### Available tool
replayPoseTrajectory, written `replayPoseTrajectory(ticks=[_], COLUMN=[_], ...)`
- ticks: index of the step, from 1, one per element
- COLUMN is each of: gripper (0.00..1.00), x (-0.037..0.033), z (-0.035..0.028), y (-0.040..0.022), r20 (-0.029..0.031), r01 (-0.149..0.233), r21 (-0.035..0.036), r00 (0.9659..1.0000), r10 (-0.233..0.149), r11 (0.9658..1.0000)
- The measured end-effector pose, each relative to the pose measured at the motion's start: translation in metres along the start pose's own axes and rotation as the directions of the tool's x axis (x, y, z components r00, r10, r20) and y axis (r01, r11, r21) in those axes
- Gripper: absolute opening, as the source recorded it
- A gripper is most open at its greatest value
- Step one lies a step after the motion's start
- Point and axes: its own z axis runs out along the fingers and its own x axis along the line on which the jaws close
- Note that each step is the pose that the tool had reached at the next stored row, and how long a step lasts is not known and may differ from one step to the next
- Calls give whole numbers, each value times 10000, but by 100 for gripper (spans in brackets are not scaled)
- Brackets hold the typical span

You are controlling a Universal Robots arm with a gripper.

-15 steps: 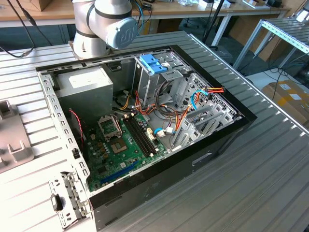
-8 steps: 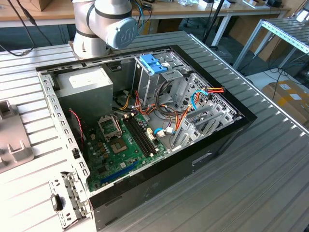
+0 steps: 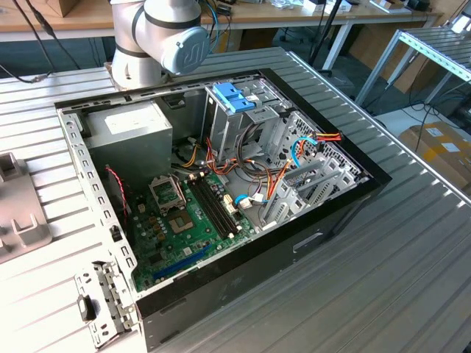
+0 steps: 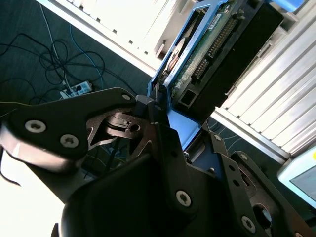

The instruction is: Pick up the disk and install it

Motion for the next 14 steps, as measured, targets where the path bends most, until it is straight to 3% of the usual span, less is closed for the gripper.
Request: replayPoseTrajectory(ticks=[8, 14], gripper=[37, 37], x=[-2, -2], z=[-56, -63], y=[0, 0], r20=[0, 0], r01=[-1, -1], r21=[-1, 0], r00=[10000, 10000], r10=[1, 1], r11=[10000, 10000])
